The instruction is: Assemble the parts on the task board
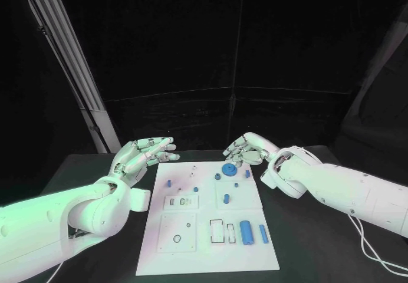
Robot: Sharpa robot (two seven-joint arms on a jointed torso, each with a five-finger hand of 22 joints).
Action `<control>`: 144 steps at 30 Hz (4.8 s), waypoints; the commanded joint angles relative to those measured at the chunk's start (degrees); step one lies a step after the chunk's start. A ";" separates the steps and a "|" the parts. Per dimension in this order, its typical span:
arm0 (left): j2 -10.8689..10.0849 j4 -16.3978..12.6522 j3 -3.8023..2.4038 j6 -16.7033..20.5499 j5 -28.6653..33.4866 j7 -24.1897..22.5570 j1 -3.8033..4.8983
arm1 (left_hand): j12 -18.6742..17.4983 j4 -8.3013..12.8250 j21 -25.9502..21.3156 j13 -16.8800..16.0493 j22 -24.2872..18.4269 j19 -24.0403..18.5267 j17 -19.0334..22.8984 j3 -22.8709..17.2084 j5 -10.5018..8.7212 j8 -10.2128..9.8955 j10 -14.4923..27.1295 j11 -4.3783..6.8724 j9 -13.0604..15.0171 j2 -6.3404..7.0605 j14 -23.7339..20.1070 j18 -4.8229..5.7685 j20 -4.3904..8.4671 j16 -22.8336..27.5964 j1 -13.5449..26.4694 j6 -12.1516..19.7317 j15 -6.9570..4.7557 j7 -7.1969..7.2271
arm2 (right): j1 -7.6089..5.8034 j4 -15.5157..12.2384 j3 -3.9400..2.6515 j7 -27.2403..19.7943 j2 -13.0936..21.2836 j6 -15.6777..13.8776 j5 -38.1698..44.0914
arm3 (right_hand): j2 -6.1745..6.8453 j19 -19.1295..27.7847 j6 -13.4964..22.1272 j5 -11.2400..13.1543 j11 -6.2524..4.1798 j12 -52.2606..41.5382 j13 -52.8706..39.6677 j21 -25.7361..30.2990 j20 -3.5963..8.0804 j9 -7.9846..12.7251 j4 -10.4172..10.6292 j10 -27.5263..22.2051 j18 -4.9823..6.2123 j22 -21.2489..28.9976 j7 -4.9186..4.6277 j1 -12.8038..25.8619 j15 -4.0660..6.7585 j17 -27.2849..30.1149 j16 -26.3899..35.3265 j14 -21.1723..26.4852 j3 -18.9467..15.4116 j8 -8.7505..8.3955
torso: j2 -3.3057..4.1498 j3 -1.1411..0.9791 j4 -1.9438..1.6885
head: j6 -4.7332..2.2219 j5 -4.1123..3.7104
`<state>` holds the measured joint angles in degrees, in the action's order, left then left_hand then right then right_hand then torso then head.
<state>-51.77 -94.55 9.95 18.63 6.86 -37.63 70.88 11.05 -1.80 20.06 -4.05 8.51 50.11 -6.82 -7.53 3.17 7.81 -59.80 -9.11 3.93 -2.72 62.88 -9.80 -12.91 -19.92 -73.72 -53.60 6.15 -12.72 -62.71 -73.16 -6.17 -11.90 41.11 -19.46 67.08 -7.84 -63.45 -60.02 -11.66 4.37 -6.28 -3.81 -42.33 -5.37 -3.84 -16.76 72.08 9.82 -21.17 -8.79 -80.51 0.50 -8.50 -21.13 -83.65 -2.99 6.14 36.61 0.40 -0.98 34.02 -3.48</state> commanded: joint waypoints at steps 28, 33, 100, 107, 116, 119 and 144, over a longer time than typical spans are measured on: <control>0.20 -1.46 -0.07 -5.67 1.63 1.48 0.24 | -1.24 0.35 -0.02 0.26 -0.33 0.44 -0.26 0.04 0.12 -0.80 -0.38 -0.22 -0.20 -0.02 0.40 -0.73 0.01 1.15 0.54 -0.48 0.17 -0.18 | -2.43 0.13 -0.07 14.84 -3.62 11.81 32.48 | 3.55 -8.23 1.07 1.58 1.09 2.71 0.09 -31.66 -1.10 0.06 0.44 -6.63 -3.50 -36.03 -0.37 5.13 -0.91 -36.32 -40.98 -1.53 4.73 -2.47 | 4.75 1.01 -2.11 | -0.56 -1.77; 0.12 -1.41 -0.07 -5.60 1.63 1.57 0.36 | -1.30 0.36 -0.04 0.26 -0.35 0.44 -0.28 0.05 0.12 -0.84 -0.38 -0.23 -0.20 -0.01 0.41 -0.72 0.01 1.21 0.58 -0.47 0.18 -0.20 | -2.46 -0.27 -0.07 14.92 -3.48 13.20 32.63 | 3.78 -8.35 1.19 1.74 1.21 2.74 0.11 -32.21 -1.21 0.07 0.53 -6.93 -3.60 -36.76 -0.38 5.40 -0.99 -37.14 -41.91 -1.39 4.77 -2.50 | 5.17 1.01 -2.12 | -0.61 -1.79; 0.52 0.06 -0.07 -6.83 1.65 2.94 1.14 | -1.68 0.44 -0.14 0.29 -0.47 0.45 -0.40 -0.06 0.13 -1.12 -0.32 -0.31 -0.22 -0.18 0.48 -0.72 -0.03 1.61 0.66 -0.37 0.24 -0.28 | -4.00 9.13 -0.11 14.07 -14.25 -1.77 30.44 | 6.22 -8.83 -2.04 7.47 1.06 2.75 -0.06 -37.00 -1.33 -0.01 2.05 -3.17 -4.27 -42.43 -0.92 5.78 -1.01 -40.44 -47.85 0.00 27.39 -2.45 | 7.23 1.35 -2.91 | -2.28 -1.48; 0.67 0.12 -0.07 -6.88 1.65 2.93 1.23 | -1.68 0.44 -0.14 0.29 -0.47 0.45 -0.40 -0.06 0.13 -1.12 -0.32 -0.31 -0.22 -0.18 0.48 -0.72 -0.03 1.61 0.66 -0.37 0.24 -0.28 | -4.01 11.08 -0.10 13.74 -15.92 -0.89 30.41 | 6.52 -8.84 -1.88 7.47 1.12 2.76 -0.04 -37.04 -1.38 0.00 2.27 -3.40 -4.28 -42.49 -0.94 5.94 -1.05 -40.42 -47.90 0.02 27.79 -2.47 | 7.32 1.29 -2.88 | -2.38 -1.29; 0.74 0.23 -0.07 -6.91 1.66 2.96 1.32 | -1.68 0.44 -0.14 0.29 -0.47 0.45 -0.40 -0.06 0.13 -1.12 -0.32 -0.31 -0.22 -0.18 0.48 -0.72 -0.03 1.61 0.66 -0.37 0.24 -0.28 | -4.01 11.76 -0.09 13.23 -16.86 -0.24 30.40 | 6.67 -8.84 -1.78 7.48 1.15 2.76 -0.03 -37.07 -1.41 0.00 2.41 -3.53 -4.29 -42.52 -0.97 6.03 -1.08 -40.40 -47.93 0.03 28.03 -2.48 | 7.38 1.30 -2.79 | -2.29 -1.10; 0.76 0.26 -0.07 -6.90 1.66 3.02 1.34 | -1.68 0.44 -0.14 0.29 -0.47 0.45 -0.40 -0.06 0.13 -1.12 -0.32 -0.31 -0.22 -0.18 0.48 -0.72 -0.03 1.61 0.66 -0.37 0.24 -0.28 | -4.01 11.71 -0.09 13.03 -16.95 -0.17 30.40 | 6.73 -8.82 -1.76 7.49 1.16 2.76 -0.03 -37.07 -1.42 0.00 2.47 -3.56 -4.28 -42.50 -0.98 6.08 -1.09 -40.39 -47.94 0.04 28.11 -2.47 | 7.42 1.31 -2.77 | -2.24 -1.08; 0.84 0.46 -0.07 -7.32 1.66 3.26 1.55 | -1.84 0.49 -0.20 0.28 -0.54 0.46 -0.46 -0.12 0.12 -1.23 -0.34 -0.33 -0.22 -0.26 0.53 -0.72 -0.05 1.81 0.68 -0.38 0.26 -0.30 | -4.00 13.13 -0.07 13.83 -18.17 0.91 32.02 | 9.73 -5.14 1.21 7.85 1.86 2.88 0.23 -34.80 -1.95 0.19 4.28 -7.22 -3.31 -37.59 -1.44 7.70 -1.77 -34.89 -44.77 1.67 29.40 -2.67 | 7.59 1.38 -2.84 | -2.12 -1.22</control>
<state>-50.99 -94.06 9.92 12.35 8.57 -34.24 72.32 9.31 -1.64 20.02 -3.85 8.05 50.10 -7.20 -7.69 3.16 6.91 -59.99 -9.31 3.79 -2.95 63.07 -9.73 -12.92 -18.42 -73.50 -53.75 6.36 -12.88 -66.59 -60.04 -6.21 1.98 23.06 -18.06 98.36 1.15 -69.20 -59.42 -4.02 5.97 -3.69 -3.77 -77.56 -7.22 -3.71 -12.84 65.57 6.67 -59.62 -10.12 -73.02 -1.28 -44.30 -66.49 -82.46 26.44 3.61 44.16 1.76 -3.78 31.91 -4.70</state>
